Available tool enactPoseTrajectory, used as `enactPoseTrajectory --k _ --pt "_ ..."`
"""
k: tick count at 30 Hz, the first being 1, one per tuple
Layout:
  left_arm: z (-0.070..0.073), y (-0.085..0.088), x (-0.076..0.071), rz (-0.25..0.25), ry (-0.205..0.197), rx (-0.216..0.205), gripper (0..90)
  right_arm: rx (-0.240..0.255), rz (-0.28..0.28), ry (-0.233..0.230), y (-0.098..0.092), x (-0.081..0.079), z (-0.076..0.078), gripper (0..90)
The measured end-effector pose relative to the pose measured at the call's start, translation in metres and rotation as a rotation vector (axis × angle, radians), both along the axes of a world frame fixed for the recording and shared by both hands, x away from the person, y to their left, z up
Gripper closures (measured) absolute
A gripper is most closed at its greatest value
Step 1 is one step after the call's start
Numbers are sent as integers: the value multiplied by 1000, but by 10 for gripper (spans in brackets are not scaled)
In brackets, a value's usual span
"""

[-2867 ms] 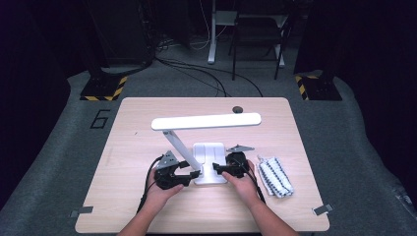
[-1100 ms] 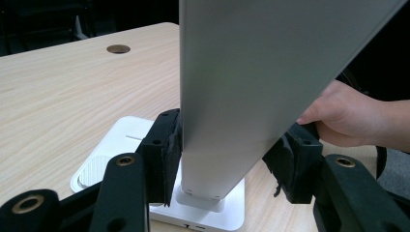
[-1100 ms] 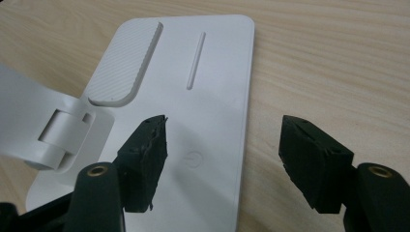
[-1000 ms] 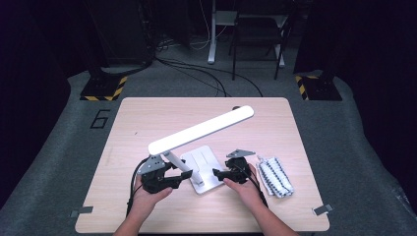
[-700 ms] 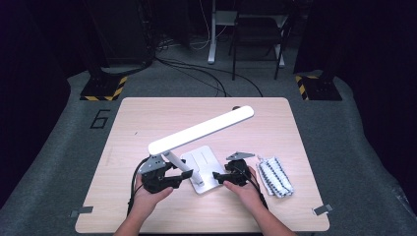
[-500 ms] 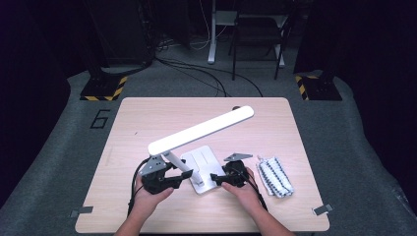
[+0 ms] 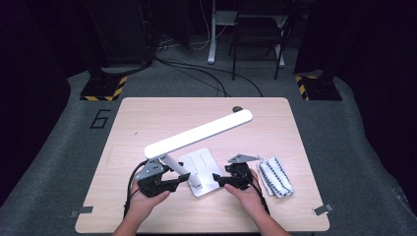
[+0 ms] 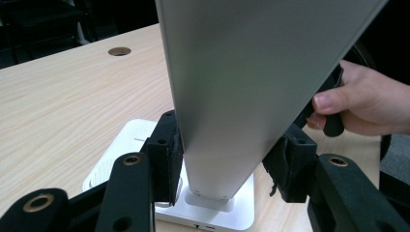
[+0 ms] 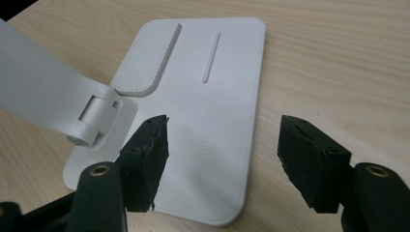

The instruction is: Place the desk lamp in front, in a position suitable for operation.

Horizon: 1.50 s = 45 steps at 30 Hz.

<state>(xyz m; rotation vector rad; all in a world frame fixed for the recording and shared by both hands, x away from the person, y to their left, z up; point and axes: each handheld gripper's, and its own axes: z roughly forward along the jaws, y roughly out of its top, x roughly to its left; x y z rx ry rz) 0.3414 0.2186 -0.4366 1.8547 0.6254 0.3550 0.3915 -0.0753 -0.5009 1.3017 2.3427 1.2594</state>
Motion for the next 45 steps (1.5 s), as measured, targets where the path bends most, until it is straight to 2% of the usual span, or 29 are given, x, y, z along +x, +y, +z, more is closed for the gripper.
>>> enactPoseTrajectory --k 1,2,3,4,5,6,7,9,10,11,14,16,18,20,21,24,26,27,29,30,31,32,34,38,41,45 --pt "0 3 -1 -15 4 3 526 -18 -4 -21 -4 -4 4 355" --pt "0 3 -1 -15 4 3 526 -18 -4 -21 -4 -4 4 355" --pt "0 4 -3 -19 4 -1 526 -38 -10 -61 -8 -10 9 358" --pt "0 4 -3 -19 4 -1 526 -38 -10 -61 -8 -10 9 358" --pt "1 5 -5 -26 9 7 526 -53 -14 -89 -11 -15 14 359" --pt "1 5 -5 -26 9 7 526 -53 -14 -89 -11 -15 14 359" --pt "1 5 -8 -21 7 4 526 -71 -5 -127 -16 -20 18 359" --pt "1 6 -9 -22 8 5 526 -78 -15 -133 -19 -24 20 360" --pt "1 6 -10 -20 10 5 526 -87 -14 -143 -23 -28 22 360" --pt "2 8 -12 -25 12 9 526 -115 -11 -183 -31 -33 25 361" --pt "2 9 -14 -23 16 5 526 -135 -22 -208 -41 -36 27 361" --pt "2 11 -16 -26 16 0 526 -165 -49 -231 -53 -37 28 361" --pt "2 14 -18 -29 17 6 526 -130 -95 -210 -66 -36 24 361" --pt "2 15 -19 -32 15 4 526 -135 -112 -213 -71 -36 21 361" --pt "1 17 -18 -47 19 7 526 -128 -141 -203 -78 -36 18 361" --pt "0 18 -18 -46 10 -9 526 -110 -150 -195 -83 -37 18 361" --pt "-1 20 -17 -54 10 -11 526 -129 -173 -225 -88 -38 19 362" --pt "-1 20 -17 -54 12 -9 526 -167 -204 -252 -94 -40 20 367" --pt "-1 20 -18 -48 9 -14 526 -203 -231 -272 -101 -41 19 372" --pt "-1 19 -18 -46 10 -10 526 -203 -231 -272 -101 -41 19 372" --pt "0 19 -18 -48 10 -8 526 -213 -255 -266 -109 -41 18 375" --pt "0 19 -18 -48 10 -7 526 -213 -255 -266 -109 -41 18 375" --pt "0 19 -18 -51 12 -2 525 -203 -289 -238 -120 -39 15 380" --pt "0 19 -18 -48 12 -1 525 -211 -292 -228 -128 -37 12 382" --pt "0 19 -18 -49 13 -2 524 -220 -314 -193 -137 -34 6 381" --pt "-1 18 -18 -45 9 -14 524 -228 -317 -177 -140 -31 1 377"
